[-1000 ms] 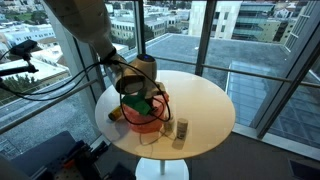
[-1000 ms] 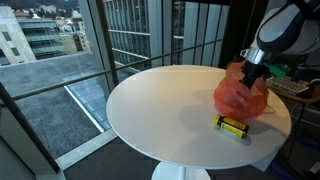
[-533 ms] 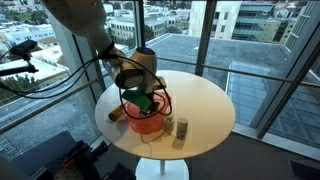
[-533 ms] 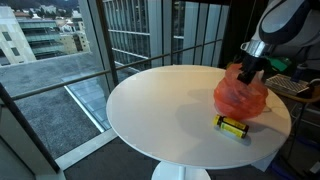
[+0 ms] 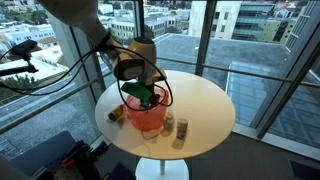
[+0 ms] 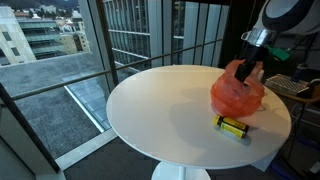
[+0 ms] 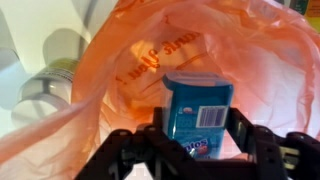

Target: Take the blue box out of the plastic bag

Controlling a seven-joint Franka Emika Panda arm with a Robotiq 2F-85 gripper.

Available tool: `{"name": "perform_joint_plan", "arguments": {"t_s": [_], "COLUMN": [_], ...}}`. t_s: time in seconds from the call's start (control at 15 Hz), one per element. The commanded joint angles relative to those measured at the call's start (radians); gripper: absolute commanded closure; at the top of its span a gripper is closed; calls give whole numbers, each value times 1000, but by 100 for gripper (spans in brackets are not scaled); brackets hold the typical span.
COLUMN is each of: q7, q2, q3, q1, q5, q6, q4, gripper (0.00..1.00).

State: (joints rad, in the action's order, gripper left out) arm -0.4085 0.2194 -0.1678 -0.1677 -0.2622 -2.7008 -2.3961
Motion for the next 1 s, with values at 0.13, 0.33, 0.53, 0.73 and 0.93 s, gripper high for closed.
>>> {"name": "perform_joint_plan", "arguments": {"t_s": [0.13,0.33,0.53,0.73,0.93], "q7": [-13,-21,-11,-4,-4], "q2": [-110,-139,-138,-130,-119], "q3": [45,75,106,130,147], "q1": [31,48,66,78,84], "q5": [8,6,24,60,113], "q6": [138,250,343,378,391], "q4": [14,45,84,91,75], "gripper": [59,59,59,59,59]}}
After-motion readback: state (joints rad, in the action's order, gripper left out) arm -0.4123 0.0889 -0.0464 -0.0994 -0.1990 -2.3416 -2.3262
